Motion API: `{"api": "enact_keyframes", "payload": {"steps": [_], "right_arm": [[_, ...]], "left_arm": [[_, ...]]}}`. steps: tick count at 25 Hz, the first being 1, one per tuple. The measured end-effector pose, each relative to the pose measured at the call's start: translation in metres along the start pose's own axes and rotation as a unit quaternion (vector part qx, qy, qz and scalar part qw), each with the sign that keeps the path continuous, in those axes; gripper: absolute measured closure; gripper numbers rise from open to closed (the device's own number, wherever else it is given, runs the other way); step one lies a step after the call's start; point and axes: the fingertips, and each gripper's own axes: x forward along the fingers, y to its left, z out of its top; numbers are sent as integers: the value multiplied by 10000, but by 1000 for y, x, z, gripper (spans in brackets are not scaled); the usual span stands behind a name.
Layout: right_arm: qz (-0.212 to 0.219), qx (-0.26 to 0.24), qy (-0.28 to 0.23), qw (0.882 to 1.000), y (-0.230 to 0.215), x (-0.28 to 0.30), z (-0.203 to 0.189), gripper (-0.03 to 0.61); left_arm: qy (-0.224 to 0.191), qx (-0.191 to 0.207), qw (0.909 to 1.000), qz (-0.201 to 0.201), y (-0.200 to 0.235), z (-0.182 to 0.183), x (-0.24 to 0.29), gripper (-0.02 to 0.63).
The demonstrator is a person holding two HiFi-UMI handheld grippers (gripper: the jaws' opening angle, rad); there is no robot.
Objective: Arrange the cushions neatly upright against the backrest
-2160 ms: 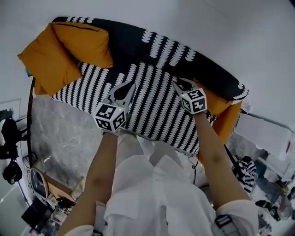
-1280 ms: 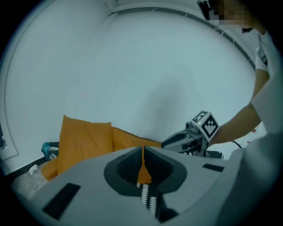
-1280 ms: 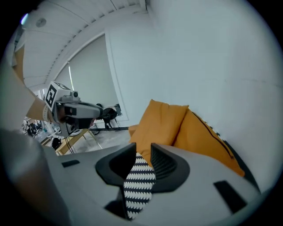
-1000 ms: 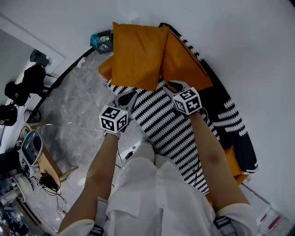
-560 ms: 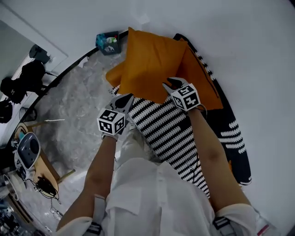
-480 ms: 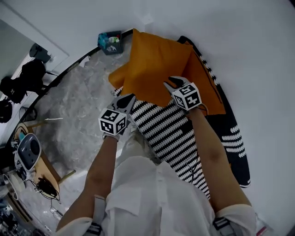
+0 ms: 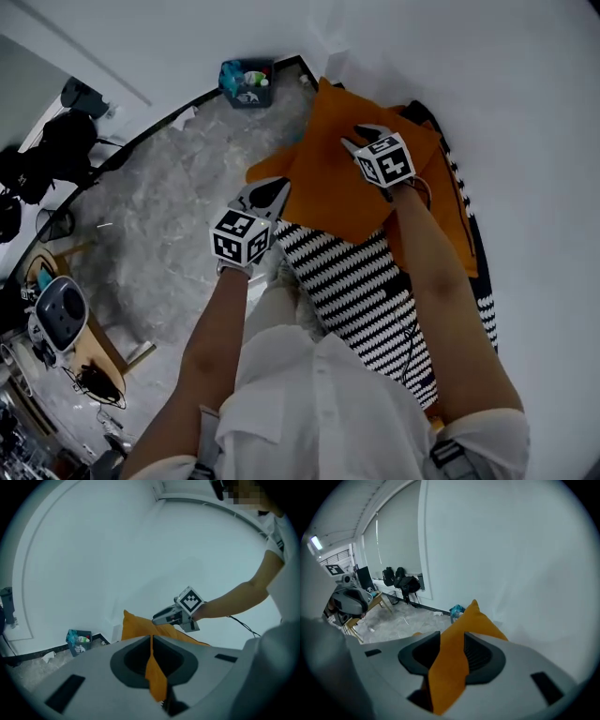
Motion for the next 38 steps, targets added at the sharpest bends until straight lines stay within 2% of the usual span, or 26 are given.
{"api": "enact_keyframes", "payload": {"steps": [7,15,18,22,26,32,38], "right_arm": [[-358,-203,393,9984,-40,61,31,394],[-506,-332,867,9944,-46,97,22,377],[-620,-528,1064,9910,-46,104,12,401],[-679,-661,1198,9883,-46,105,7,511],[-604,-242,1053,9923,-39,94,6,552],[-402,480,628,9961,-24,56,15,558],[-365,857,273,9953,-8,9,18,558]], "left_arm": [[35,-173,9997,189,40,-10,-2,584],[70,-376,9986,358,67,-27,-20,584],[47,-375,9987,340,67,-27,-20,584],[15,-362,9988,322,70,-27,-16,584],[64,-418,9988,265,66,-32,-10,584],[139,-414,9989,184,53,-36,4,578],[433,-449,9980,-27,32,-54,25,501]]}}
